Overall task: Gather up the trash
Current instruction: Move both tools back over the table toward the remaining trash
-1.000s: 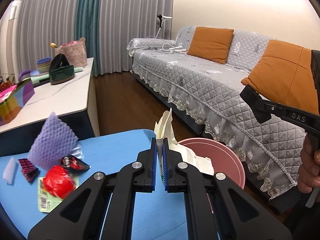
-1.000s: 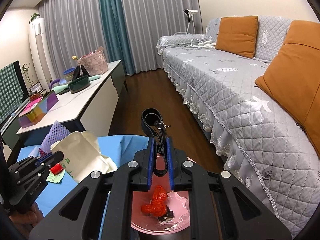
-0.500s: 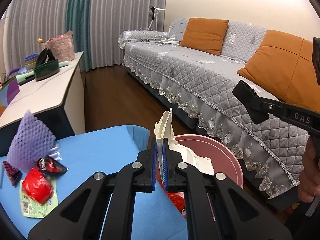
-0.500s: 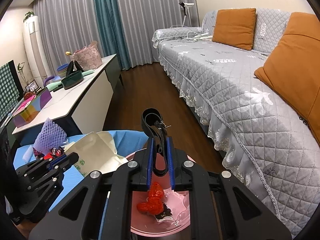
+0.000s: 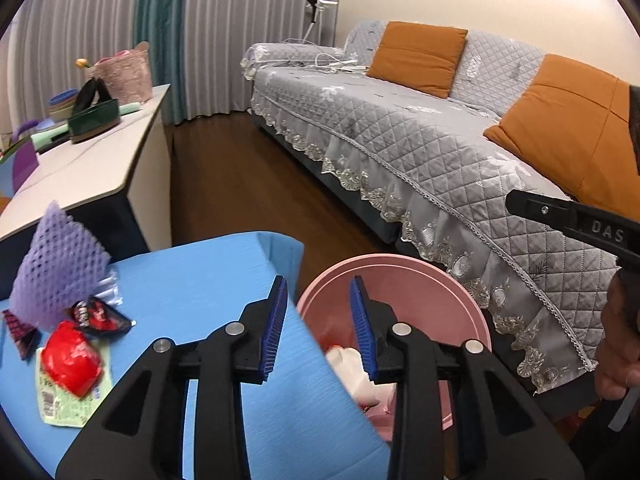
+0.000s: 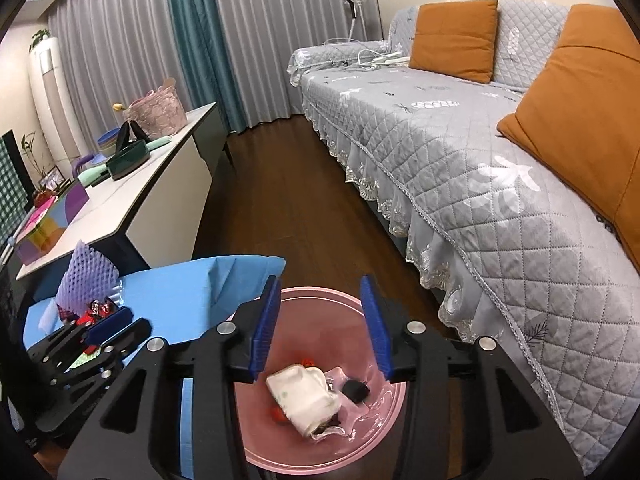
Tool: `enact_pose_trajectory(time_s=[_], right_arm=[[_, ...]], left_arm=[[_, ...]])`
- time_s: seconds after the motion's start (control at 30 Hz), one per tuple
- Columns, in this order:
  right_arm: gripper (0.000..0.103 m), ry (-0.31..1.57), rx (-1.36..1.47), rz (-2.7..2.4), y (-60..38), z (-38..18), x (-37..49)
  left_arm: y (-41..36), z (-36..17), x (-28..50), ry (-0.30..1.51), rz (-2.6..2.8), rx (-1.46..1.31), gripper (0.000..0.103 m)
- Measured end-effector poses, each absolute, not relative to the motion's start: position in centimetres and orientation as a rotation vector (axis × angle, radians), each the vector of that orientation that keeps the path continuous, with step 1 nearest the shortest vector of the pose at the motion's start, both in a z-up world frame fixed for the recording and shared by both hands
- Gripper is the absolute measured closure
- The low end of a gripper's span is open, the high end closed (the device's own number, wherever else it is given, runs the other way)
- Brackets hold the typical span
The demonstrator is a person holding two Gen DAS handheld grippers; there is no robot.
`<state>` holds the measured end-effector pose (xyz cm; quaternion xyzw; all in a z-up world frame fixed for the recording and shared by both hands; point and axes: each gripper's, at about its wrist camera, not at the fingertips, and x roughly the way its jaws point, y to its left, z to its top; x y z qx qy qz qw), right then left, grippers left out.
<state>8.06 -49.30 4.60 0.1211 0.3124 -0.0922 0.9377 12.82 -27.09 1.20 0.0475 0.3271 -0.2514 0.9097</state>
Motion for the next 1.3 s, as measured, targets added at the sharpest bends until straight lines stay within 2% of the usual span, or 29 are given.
enact_pose_trajectory(time_s=[0.33, 0.6, 0.9, 1.3], right_arm=[[0.060, 0.611, 0.208, -0.134, -45.7, 6.3, 7.6], [0.060, 0.558, 0.153, -0.035, -40.3, 7.9, 6.2], [0.060, 0.521, 0.121, 0.047, -35.6, 8.5, 6.2], [0.061, 0.550, 0.099, 0.217, -26.6, 5.7, 9.9]], left_arm=[[-21.1, 4.4, 10.4, 0.619, -0.474, 0.070, 0.071], [-13.5, 5.8, 8.8, 0.584, -0.381, 0.030, 0.071], [-6.2, 4.0, 8.7, 0.578, -0.236, -0.027, 0.071], [1.6, 1.2, 9.9, 0.607, -0.070, -0.084, 0.071]])
